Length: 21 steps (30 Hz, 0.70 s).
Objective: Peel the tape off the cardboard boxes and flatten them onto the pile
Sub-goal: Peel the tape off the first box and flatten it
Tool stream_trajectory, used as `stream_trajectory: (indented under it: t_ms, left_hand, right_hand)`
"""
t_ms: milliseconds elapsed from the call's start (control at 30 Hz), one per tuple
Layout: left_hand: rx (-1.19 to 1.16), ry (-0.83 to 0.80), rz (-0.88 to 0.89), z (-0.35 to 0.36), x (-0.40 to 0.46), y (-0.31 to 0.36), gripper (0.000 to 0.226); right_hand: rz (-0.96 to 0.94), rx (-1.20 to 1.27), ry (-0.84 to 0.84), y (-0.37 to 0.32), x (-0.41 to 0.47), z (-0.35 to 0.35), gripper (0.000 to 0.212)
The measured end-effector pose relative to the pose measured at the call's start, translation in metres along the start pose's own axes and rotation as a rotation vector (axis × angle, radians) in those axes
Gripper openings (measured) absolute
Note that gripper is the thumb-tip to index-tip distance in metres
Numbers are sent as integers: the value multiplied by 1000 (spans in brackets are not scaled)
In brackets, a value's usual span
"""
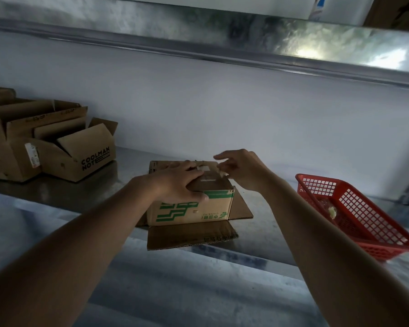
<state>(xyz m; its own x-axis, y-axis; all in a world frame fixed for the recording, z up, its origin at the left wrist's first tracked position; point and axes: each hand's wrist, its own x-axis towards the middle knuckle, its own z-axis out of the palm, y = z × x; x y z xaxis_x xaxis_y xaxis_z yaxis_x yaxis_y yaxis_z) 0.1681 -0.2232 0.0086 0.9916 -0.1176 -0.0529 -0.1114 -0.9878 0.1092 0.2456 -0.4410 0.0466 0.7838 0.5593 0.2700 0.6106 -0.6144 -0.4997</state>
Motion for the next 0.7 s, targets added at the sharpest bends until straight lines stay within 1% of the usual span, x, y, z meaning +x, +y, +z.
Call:
stream_trajectory:
  t_ms: [100, 133, 233, 300, 367, 433, 533, 600, 700]
  left_hand:
    - [8, 4, -3, 0, -2, 1, 103]
    - [12, 6, -4, 0, -3, 2, 103]
    - [14, 10, -10, -1, -3, 4, 101]
    - [-16, 0, -19, -2, -4, 5, 101]
    - [-32, 5, -38, -3, -3, 10, 106]
    - [-12, 50, -81, -4, 1, 24, 110]
    - [50, 125, -108, -1, 7, 45, 108]
    - [69, 119, -105, 0, 6, 48, 112]
    - [47, 80, -103, 0, 2, 42, 110]
  right_hand:
    - [14, -53, 121, 0, 3, 7, 18]
    - [30, -72, 128, -2, 3, 9, 18]
    - [91, -112, 106, -5, 6, 12, 30]
    - [113, -168, 101, -6, 6, 12, 26]
    - [120, -172, 86, -6, 5, 11, 21]
    - [128, -153, 87, -7, 4, 10, 17]
    - [147, -121, 130, -3, 4, 10, 13]
    - [240, 44, 213, 8, 3, 13, 14]
    - [460, 490, 275, 30, -3, 24, 15]
